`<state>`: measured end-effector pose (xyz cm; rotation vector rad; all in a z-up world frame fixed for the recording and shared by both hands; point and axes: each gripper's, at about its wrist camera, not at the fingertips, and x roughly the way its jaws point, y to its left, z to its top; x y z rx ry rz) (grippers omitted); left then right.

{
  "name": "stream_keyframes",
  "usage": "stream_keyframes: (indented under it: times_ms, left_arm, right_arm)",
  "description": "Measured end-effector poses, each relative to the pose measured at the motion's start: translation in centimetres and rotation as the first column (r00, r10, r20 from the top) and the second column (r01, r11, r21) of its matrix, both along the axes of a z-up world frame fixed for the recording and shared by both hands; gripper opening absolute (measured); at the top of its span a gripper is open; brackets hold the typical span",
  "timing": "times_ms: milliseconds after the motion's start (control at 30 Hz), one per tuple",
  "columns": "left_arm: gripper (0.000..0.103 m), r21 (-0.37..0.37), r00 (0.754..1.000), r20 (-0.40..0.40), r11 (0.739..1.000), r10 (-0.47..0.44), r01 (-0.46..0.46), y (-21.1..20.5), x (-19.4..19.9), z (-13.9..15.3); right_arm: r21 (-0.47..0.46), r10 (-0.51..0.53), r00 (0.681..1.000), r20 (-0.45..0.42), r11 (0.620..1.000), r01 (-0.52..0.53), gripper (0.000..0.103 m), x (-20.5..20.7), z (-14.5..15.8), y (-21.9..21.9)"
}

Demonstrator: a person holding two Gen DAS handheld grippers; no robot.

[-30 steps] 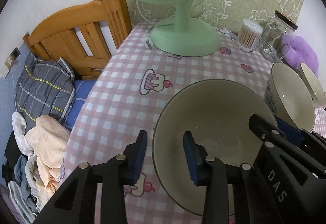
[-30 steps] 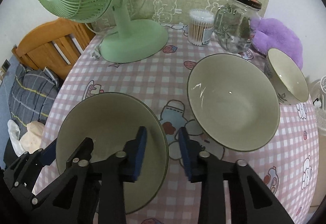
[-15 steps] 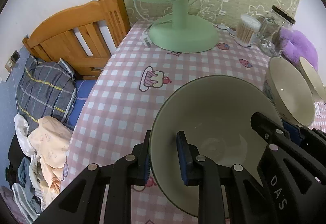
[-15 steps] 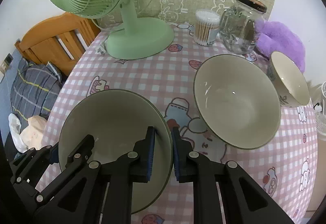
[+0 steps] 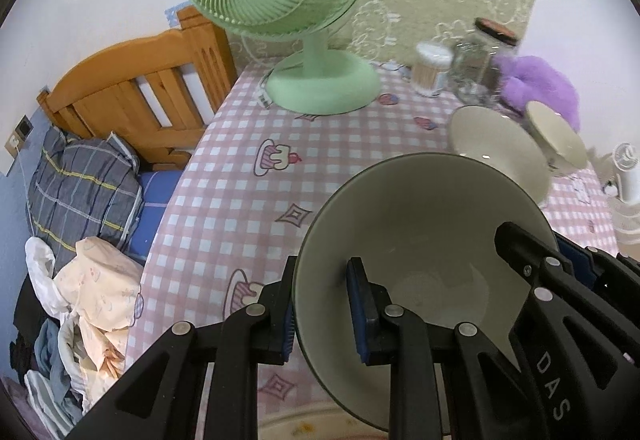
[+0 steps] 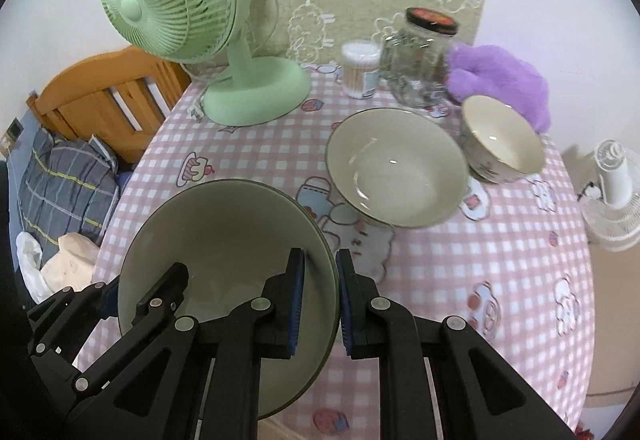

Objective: Organize plates and bowls
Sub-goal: 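Lift the bowl and carry it toward the plate stack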

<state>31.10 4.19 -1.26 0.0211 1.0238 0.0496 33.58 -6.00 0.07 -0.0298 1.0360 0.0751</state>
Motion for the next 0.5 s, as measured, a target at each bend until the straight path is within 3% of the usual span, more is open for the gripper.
stream_keyframes:
  times_ms: [500]
  left_arm:
    - [0.021,-0.022,0.980,0.054,0.981,-0.191,0.192,-5.5,-7.7,3.0]
  right_arm:
    - [-0.005,-0.189,0.980,0.055,0.982,0.190,0.019,-9.9,4.1,-5.5]
